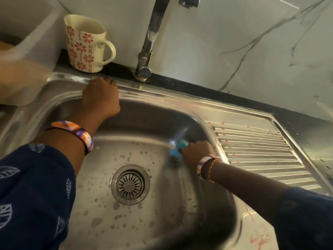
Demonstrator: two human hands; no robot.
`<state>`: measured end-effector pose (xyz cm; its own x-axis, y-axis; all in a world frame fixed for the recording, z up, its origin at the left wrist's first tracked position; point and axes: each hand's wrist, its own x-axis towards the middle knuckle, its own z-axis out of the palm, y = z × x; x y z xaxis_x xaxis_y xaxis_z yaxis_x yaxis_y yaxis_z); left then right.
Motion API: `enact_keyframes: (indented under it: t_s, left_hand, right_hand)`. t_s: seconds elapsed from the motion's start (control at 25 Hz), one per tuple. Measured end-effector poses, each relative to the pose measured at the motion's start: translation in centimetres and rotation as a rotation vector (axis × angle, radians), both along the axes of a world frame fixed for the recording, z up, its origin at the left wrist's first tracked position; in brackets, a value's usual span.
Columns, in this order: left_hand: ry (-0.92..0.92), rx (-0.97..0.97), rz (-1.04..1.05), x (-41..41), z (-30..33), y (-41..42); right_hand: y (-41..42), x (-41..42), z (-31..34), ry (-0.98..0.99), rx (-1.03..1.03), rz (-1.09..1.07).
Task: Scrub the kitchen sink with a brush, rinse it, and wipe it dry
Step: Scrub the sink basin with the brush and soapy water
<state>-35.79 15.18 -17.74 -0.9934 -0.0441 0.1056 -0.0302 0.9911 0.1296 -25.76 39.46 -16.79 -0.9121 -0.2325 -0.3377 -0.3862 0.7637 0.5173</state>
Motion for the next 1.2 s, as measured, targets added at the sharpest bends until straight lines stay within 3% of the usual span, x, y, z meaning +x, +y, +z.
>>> enact_keyframes:
  t_s: [0.08,0.24,0.36,0.6,0.72,0.84,0.96,1.08,1.2]
  left_hand:
    - [-0.009,-0.036,-0.013,0.1,0.1,0.4]
    - [-0.014,-0.115,-0.048,0.2,0.5,0.5]
    - [-0.051,-0.094,-0.061,-0.2,0.3,0.4]
    - [-0.088,-0.052,-0.091,-0.9,0.0,-0.7]
    - [-0.113,-0.045,-0.12,-0.6,0.8,-1.3]
    - [-0.138,-0.024,-0.152,-0.8,0.7,-2.0]
    - [-0.172,-0.001,-0.187,-1.3,0.2,-2.6]
    - [-0.19,-0.004,-0.186,-1.7,0.3,-2.8]
    - [-0.193,0.001,-0.248,-1.1,0.9,-3.1]
  right_hand:
    - [0.9,-1.3,0.6,0.117,-0.039,0.029]
    - [-0.1,-0.8,0.1,-0.003,0.012,0.087]
    - [0.1,-2.2,1.5,0.162,-0.083,0.076]
    - [-3.9,-5.3,-0.6,-0.041,-0.008,0.477]
    - [-0.8,-5.4,1.1,0.016,-0.116,0.233]
    - [2.1,-3.1,2.9,0.062,-0.027,-0.048]
    - [-3.6,-4.6,0.9,-0.029,-0.164,0.197]
    - [-11.5,-6.4,-1.7,-0.16,-0.387,0.275]
    - [-7.9,-6.2,-0.6,-0.013,-0.2,0.579]
